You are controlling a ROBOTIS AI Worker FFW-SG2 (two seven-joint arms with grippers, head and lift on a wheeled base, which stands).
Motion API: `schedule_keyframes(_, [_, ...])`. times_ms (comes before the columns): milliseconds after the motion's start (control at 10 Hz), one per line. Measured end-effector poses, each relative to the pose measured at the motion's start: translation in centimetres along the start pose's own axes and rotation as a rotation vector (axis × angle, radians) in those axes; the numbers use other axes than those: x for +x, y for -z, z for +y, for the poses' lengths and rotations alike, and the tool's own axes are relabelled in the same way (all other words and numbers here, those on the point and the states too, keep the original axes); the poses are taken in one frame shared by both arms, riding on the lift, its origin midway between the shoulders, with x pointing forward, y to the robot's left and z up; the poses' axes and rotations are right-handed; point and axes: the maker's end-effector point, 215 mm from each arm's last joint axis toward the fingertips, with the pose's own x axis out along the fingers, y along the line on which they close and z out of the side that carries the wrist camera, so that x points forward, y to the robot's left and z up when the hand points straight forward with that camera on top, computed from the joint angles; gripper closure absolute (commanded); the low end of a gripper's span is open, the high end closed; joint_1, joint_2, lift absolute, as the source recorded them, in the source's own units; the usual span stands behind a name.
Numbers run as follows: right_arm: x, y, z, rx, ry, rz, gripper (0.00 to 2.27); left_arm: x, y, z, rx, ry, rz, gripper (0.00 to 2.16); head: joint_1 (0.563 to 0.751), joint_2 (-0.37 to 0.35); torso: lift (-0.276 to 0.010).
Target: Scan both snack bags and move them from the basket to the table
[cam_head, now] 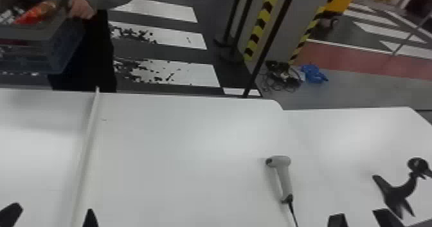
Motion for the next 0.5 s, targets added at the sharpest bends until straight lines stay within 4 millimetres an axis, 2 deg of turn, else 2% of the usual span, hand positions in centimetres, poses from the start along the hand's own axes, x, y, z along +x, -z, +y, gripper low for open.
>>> schedule_keyframes(500, [0.55,0.03,-1.14,-0.024,0.017,0.0,0.11,-0.04,0.93,1.33,0.024,-0.021,0.022,0.22,0.695,-0.35,-0.098])
